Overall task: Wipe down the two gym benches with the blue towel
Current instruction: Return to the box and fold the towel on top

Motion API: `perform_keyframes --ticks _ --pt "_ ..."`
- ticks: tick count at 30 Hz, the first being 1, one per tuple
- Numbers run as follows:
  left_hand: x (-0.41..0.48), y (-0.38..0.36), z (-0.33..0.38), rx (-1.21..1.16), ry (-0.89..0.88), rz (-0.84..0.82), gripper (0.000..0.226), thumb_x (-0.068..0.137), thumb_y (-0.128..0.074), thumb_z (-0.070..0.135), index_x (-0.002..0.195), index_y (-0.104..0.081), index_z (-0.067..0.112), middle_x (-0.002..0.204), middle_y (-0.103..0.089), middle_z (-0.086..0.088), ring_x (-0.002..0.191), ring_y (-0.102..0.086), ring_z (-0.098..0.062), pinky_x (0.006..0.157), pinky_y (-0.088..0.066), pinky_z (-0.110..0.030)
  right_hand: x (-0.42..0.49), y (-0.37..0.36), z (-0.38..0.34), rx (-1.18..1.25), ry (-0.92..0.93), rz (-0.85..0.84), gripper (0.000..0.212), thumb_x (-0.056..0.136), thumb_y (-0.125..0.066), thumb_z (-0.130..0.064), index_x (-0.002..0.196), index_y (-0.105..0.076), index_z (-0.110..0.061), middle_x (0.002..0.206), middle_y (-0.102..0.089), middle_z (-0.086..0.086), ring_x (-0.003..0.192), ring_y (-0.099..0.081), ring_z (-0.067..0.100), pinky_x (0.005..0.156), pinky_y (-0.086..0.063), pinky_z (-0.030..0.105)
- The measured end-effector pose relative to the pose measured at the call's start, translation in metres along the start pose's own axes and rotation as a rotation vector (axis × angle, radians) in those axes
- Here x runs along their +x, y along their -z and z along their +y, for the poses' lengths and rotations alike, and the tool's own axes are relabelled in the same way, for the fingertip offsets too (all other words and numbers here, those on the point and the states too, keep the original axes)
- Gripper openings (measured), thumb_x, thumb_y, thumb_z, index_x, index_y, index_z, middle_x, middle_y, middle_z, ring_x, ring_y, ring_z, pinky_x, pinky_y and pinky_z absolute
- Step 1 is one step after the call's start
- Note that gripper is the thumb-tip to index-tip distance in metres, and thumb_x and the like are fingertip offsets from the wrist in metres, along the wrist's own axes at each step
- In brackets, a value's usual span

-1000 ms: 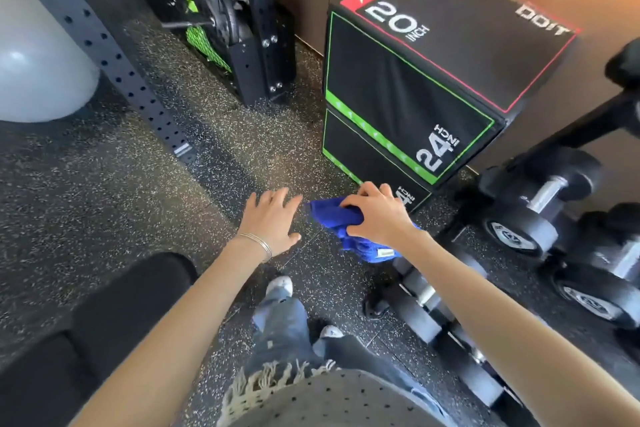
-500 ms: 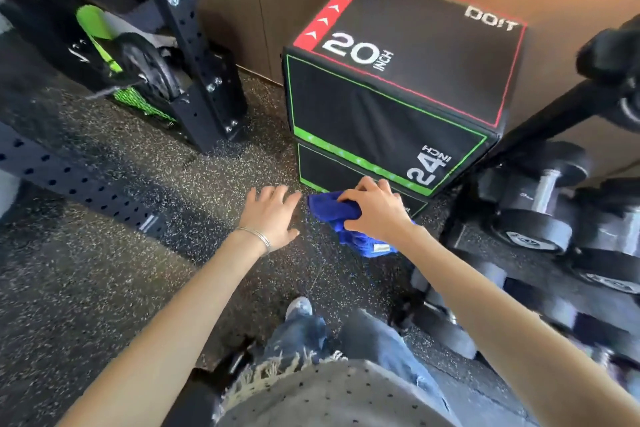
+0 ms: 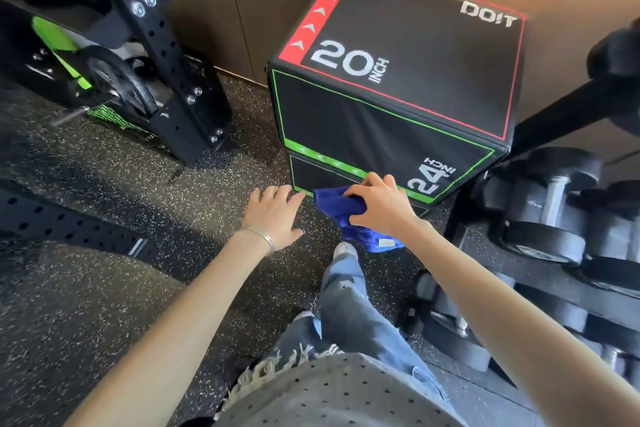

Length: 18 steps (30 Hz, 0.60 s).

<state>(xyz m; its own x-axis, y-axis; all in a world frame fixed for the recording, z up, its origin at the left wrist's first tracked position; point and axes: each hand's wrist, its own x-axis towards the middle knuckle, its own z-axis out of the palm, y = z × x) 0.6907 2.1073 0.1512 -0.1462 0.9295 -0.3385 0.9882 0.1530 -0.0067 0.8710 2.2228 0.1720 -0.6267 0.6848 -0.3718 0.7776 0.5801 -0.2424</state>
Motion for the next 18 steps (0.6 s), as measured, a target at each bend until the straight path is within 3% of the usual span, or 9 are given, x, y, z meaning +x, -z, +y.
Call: perform_keyframes --ticks 18 --pt "0.21 0.081 0.017 -0.009 -0.047 -0.012 0.076 0.084 -0.055 0.051 0.147 -0.022 0.024 0.151 -0.027 -0.006 0.137 -0.028 -0.029 0.113 -0.023 -0.051 0.168 0.1 0.103 0.021 -0.027 0.05 0.043 0.078 -0.067 -0.038 0.12 -0.056 -0.039 0.115 -0.045 0.003 0.108 -0.037 0.031 0.086 -0.04 0.041"
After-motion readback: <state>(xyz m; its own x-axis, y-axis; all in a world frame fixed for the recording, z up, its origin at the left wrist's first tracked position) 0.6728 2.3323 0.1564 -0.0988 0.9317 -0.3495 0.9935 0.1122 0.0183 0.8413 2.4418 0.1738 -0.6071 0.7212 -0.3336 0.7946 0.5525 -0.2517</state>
